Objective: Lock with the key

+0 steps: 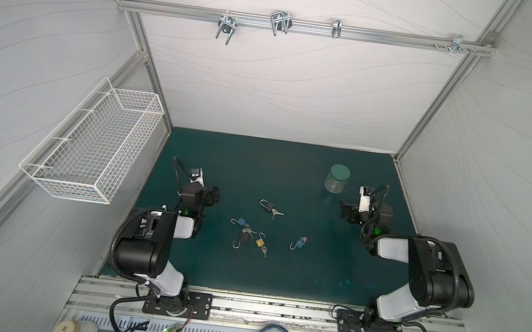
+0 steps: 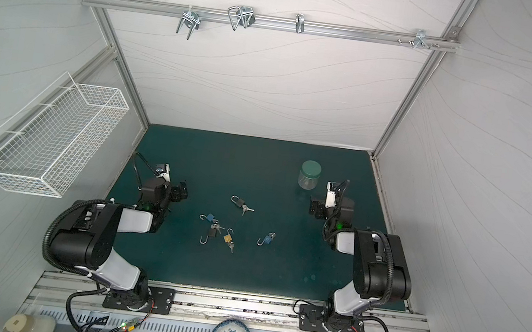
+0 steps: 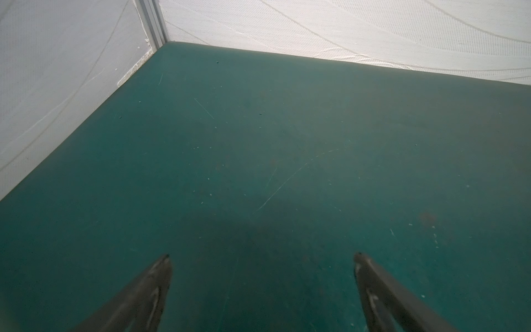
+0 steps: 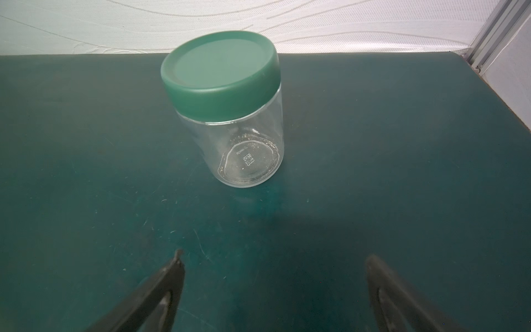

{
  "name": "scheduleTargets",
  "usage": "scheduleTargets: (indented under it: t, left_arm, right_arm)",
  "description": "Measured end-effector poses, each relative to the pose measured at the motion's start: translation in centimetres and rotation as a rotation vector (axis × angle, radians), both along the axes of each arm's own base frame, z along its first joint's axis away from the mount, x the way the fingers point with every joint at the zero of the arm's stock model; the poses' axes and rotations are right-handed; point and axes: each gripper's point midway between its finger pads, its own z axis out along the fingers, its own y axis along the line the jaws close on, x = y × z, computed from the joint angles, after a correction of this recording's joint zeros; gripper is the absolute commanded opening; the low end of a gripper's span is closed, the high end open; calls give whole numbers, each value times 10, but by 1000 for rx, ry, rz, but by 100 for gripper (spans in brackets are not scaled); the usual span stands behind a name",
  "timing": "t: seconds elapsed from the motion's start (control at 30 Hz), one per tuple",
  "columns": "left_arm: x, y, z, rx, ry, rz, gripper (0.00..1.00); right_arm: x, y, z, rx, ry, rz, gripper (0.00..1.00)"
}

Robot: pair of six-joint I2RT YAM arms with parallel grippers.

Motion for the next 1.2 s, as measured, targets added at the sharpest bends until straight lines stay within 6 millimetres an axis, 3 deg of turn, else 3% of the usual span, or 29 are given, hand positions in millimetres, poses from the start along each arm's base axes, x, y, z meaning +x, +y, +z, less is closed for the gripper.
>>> scheduleTargets:
  t: [0.9,1.07,1.2]
  left_arm:
    - [1,-9,2,13,-8,-35,99]
    - [-6,-13,2,32,-25,-44,99]
    - [-13,-21,16,90,-45,-28,99]
  right_arm:
    - [0,0,0,0,0,-1,99]
    - [0,0,0,0,-1,-1,99]
    - [-5,1,13,-8,-9,-6,99]
